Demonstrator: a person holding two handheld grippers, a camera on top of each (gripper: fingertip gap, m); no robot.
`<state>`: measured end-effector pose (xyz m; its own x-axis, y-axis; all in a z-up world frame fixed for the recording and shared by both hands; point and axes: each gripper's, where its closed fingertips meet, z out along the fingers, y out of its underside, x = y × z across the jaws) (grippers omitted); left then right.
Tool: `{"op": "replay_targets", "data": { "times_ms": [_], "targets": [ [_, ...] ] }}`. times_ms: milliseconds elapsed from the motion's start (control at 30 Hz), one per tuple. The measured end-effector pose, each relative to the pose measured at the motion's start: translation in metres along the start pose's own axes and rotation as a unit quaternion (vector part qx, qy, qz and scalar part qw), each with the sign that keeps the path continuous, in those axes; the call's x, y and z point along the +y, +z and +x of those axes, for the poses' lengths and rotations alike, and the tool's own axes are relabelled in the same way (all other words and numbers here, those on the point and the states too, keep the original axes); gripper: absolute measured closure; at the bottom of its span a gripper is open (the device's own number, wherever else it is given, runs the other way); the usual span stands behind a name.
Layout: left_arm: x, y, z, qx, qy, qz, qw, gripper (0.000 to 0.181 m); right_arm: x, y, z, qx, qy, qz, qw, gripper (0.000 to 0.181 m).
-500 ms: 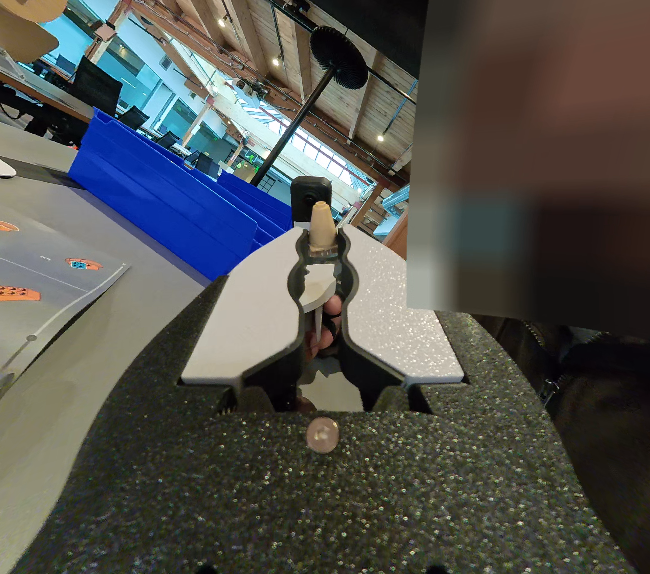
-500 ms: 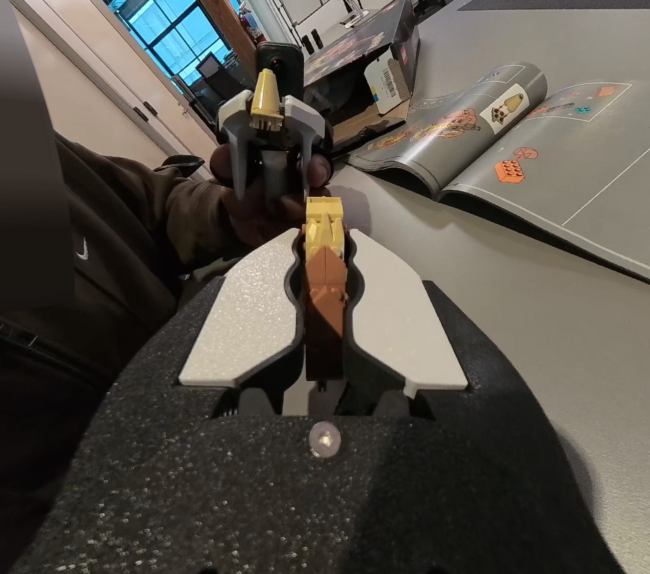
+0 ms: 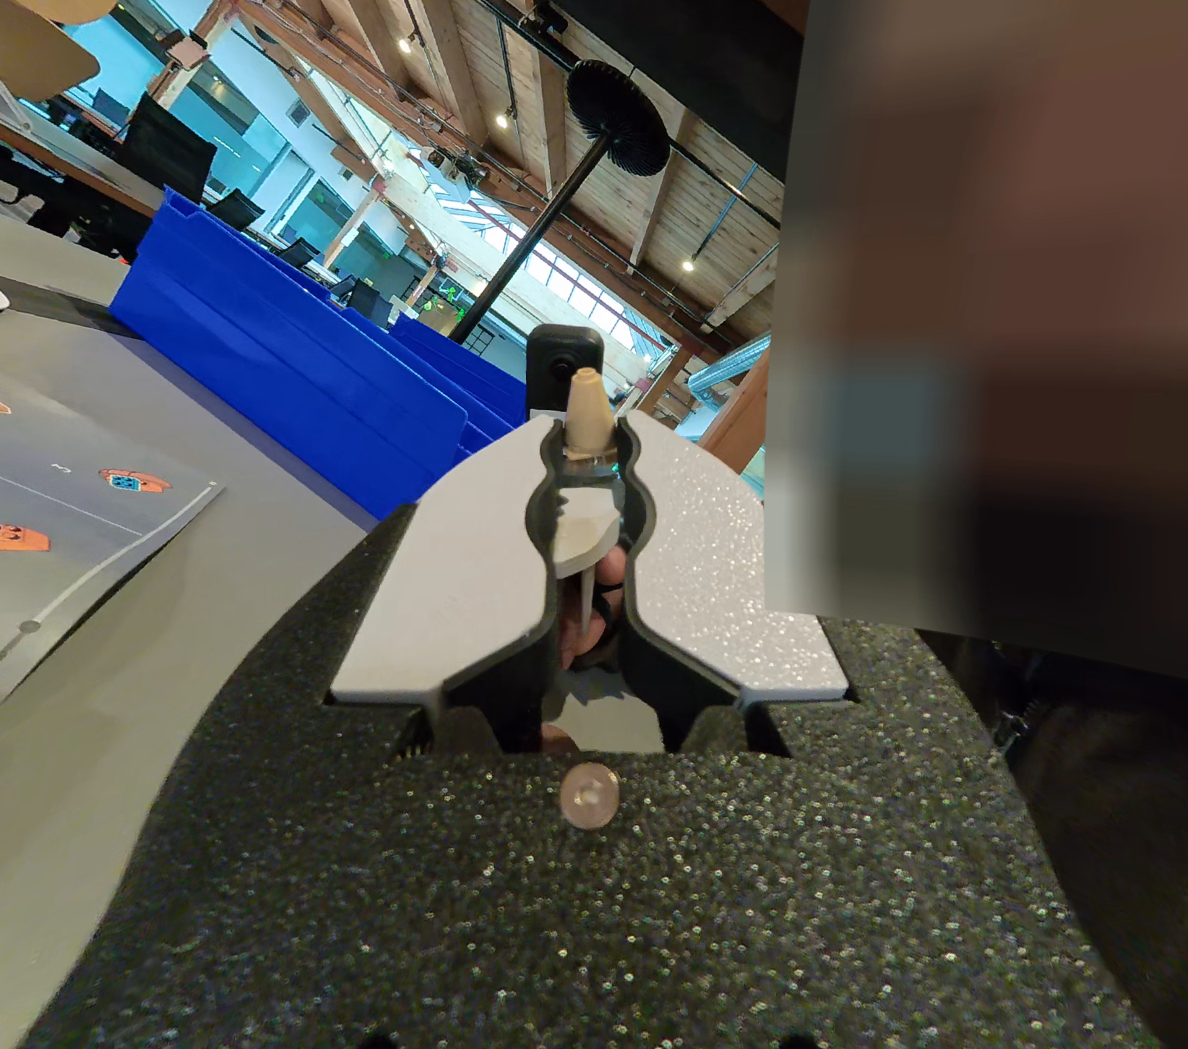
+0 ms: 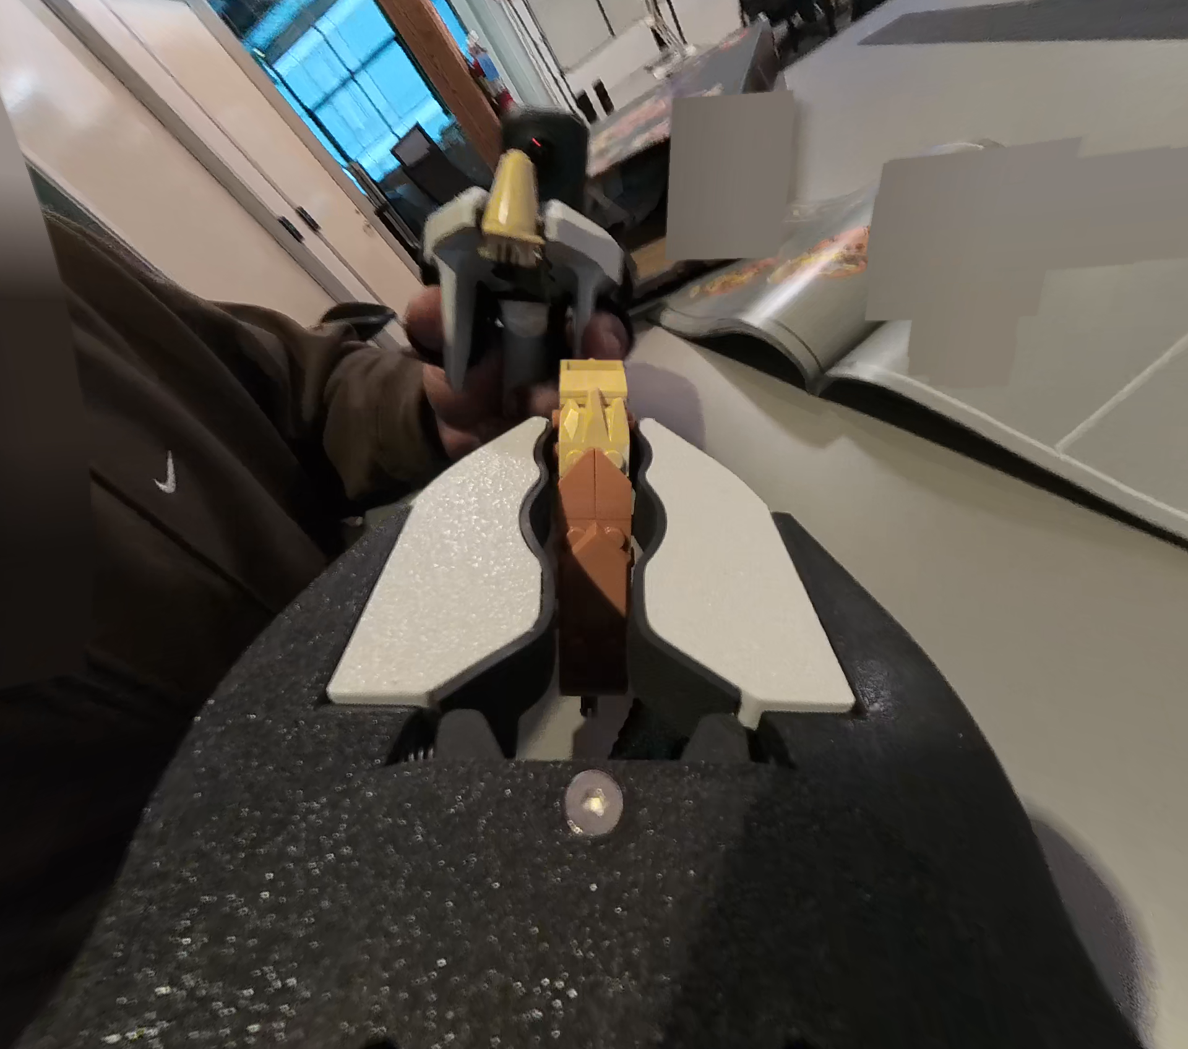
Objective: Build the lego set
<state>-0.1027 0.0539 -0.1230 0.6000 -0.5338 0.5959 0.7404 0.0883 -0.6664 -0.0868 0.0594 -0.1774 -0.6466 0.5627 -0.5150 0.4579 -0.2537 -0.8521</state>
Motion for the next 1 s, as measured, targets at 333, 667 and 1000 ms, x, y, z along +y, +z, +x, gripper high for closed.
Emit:
{"op": "replay_targets", "data": {
  "times_ms": [333, 667, 1000],
  "targets": [
    [0.014, 0.009, 0.001, -0.012, 0.047, -0.040, 0.998, 0.165, -0.005, 0.005, -0.020, -0.052, -0.009, 0.026, 0.998, 0.160],
    [0.023, 0.012, 0.004, -0.004, 0.053, -0.066, 0.996, 0.166, -0.002, 0.008, -0.026, -0.063, -0.019, 0.019, 0.998, 0.160],
    [0.028, 0.014, 0.005, 0.004, 0.053, -0.080, 0.995, 0.166, -0.002, 0.008, -0.028, -0.064, -0.025, 0.020, 0.997, 0.161]
  ]
}}
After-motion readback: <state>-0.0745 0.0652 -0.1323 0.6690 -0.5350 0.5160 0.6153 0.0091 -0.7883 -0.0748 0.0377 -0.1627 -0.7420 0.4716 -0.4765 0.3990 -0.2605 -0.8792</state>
